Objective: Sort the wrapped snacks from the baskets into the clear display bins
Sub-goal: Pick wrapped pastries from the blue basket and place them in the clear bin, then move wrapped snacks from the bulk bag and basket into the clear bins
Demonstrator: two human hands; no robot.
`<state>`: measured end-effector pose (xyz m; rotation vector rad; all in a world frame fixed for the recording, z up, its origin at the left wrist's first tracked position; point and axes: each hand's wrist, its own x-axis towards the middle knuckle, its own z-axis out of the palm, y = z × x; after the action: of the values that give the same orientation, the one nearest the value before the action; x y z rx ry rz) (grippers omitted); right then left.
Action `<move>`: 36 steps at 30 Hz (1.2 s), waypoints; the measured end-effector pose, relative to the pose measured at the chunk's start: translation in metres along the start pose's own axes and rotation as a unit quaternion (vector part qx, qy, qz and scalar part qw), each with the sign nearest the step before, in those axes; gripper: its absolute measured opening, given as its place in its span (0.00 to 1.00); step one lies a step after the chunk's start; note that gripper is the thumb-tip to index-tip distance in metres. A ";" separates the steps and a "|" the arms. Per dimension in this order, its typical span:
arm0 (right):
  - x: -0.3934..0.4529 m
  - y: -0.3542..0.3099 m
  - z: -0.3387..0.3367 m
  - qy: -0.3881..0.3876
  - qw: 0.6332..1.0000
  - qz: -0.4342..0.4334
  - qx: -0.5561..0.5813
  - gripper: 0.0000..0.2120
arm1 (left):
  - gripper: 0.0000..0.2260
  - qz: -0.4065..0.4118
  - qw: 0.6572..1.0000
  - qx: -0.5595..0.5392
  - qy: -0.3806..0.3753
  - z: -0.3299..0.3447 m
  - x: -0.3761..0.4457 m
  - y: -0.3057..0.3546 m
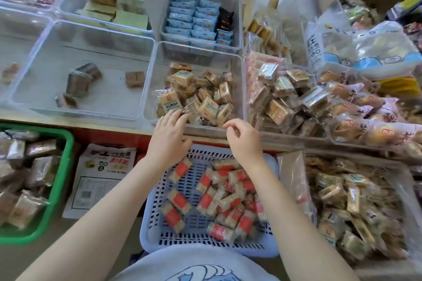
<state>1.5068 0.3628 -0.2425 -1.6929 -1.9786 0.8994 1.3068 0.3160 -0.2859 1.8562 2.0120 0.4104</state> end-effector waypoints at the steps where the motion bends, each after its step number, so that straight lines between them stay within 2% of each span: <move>1: -0.016 0.014 -0.011 0.012 1.000 0.027 0.008 0.10 | 0.26 0.014 0.999 -0.028 0.028 -0.002 -0.003 0.017; 3: -0.046 0.046 -0.030 0.029 0.995 0.092 0.023 0.10 | 0.21 0.030 0.996 -0.078 0.023 -0.004 -0.008 0.058; 7: -0.092 0.111 -0.064 0.052 0.982 0.180 0.018 0.08 | 0.16 0.058 0.986 -0.082 -0.132 0.019 -0.005 0.133; 13: -0.130 0.206 -0.127 0.110 0.966 0.235 0.010 0.07 | 0.12 0.114 0.963 -0.036 -0.241 0.082 -0.011 0.238; 17: -0.134 0.260 -0.162 0.119 0.962 0.236 -0.073 0.16 | 0.14 0.110 0.949 -0.019 -0.294 0.112 -0.025 0.293; 20: -0.131 0.285 -0.175 0.011 0.966 0.227 -0.125 0.24 | 0.13 0.084 0.947 -0.001 -0.309 0.122 -0.032 0.318; 23: -0.128 0.294 -0.180 -0.095 0.954 0.198 -0.204 0.28 | 0.12 0.055 0.952 0.018 -0.299 0.123 -0.033 0.333; 26: -0.128 0.296 -0.187 -0.123 0.954 0.141 -0.235 0.29 | 0.12 0.016 0.959 0.024 -0.283 0.117 -0.035 0.338; 30: -0.125 0.302 -0.201 -0.107 0.959 0.086 -0.246 0.36 | 0.12 0.000 0.966 0.011 -0.260 0.114 -0.037 0.344; 34: -0.117 0.298 -0.217 -0.112 0.952 0.063 -0.276 0.17 | 0.11 -0.001 0.962 -0.027 -0.272 0.118 -0.035 0.356; 36: -0.114 0.294 -0.226 -0.098 0.957 0.072 -0.263 0.12 | 0.11 0.002 0.962 -0.040 -0.272 0.119 -0.033 0.359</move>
<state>1.8911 0.3211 -0.2674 -2.1246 -2.4110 0.6382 1.6816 0.3109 -0.2270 1.6899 1.5921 -0.0261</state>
